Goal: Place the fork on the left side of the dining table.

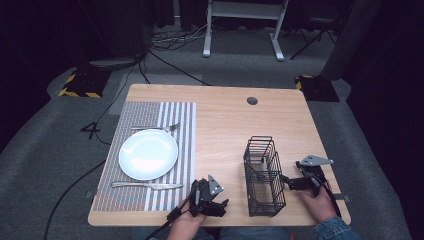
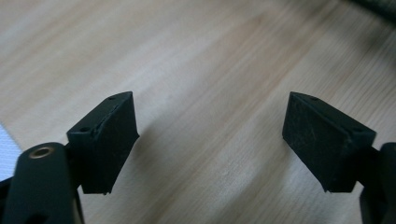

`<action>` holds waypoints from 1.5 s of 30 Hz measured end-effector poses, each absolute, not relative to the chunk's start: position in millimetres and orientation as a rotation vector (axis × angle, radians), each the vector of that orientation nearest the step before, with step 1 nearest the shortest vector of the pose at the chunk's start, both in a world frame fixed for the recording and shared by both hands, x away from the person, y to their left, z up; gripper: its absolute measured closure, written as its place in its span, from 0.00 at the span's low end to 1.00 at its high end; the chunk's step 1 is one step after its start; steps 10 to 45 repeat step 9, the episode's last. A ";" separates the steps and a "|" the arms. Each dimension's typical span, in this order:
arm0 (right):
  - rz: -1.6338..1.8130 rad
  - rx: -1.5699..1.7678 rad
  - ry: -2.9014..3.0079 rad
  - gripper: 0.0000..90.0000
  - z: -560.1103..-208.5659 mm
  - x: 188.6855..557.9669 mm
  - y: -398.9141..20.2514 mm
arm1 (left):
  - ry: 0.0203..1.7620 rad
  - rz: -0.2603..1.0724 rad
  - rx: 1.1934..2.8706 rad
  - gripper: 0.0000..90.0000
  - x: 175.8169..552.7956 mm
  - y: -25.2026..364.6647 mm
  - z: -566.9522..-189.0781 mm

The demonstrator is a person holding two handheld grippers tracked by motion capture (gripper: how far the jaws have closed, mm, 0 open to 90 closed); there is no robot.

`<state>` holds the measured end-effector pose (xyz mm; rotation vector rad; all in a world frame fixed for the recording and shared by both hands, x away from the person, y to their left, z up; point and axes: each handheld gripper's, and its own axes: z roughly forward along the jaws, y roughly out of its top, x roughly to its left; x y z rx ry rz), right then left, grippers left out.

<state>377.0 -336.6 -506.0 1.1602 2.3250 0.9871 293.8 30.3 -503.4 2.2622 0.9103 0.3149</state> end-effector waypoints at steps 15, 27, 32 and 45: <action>0.988 1.158 2.326 0.10 -506.0 377.0 -336.9 | 0.888 0.310 2.249 0.14 294.5 31.5 -505.8; 0.988 1.158 2.326 0.10 -506.0 377.0 -336.9 | 0.888 0.310 2.249 0.14 294.5 31.5 -505.8; 0.988 1.158 2.326 0.10 -506.0 377.0 -336.9 | 0.888 0.310 2.249 0.14 294.5 31.5 -505.8; 0.988 1.158 2.326 0.10 -506.0 377.0 -336.9 | 0.888 0.310 2.249 0.14 294.5 31.5 -505.8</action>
